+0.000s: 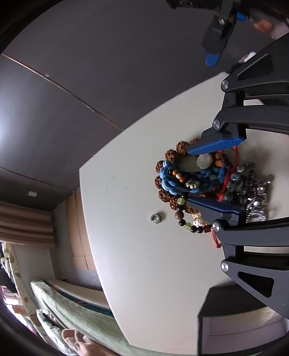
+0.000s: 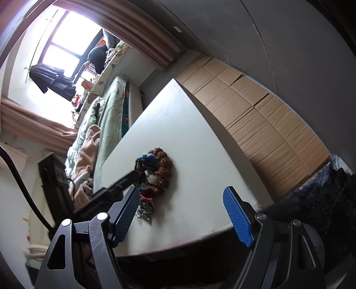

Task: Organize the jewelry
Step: 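Lower the left tool onto the blue knotted bracelet and grasp it, then lift the blue bracelet with the left tool toward the black box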

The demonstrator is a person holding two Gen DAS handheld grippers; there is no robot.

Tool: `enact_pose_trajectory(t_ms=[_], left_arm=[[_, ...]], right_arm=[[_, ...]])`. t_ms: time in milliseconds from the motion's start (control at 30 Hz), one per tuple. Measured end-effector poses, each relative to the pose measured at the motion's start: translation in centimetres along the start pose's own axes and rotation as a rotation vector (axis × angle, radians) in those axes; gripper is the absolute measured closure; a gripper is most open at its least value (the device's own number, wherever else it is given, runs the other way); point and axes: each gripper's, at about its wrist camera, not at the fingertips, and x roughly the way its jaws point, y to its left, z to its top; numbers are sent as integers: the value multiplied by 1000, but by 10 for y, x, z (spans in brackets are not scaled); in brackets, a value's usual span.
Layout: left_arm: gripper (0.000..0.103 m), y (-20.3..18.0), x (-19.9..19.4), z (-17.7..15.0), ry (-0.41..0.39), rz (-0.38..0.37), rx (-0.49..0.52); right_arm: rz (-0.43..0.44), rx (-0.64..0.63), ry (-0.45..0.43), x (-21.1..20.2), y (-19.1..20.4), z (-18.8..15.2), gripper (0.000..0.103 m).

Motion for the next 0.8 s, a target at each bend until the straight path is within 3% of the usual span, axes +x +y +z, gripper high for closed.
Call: enact_pose_trajectory(t_ms=[67, 133, 500, 800], left_arm=[[94, 0, 6, -1, 13, 32, 0], [94, 3, 7, -3, 20, 26, -12], [95, 0, -58, 5, -98, -71, -23], [95, 4, -102, 3, -175, -85, -41]], right_arm=[[0, 10, -3, 1, 1, 3, 25], [12, 19, -2, 3, 2, 4, 24], [29, 38, 35, 18, 10, -4, 25], [39, -14, 61, 26, 35, -10, 25]])
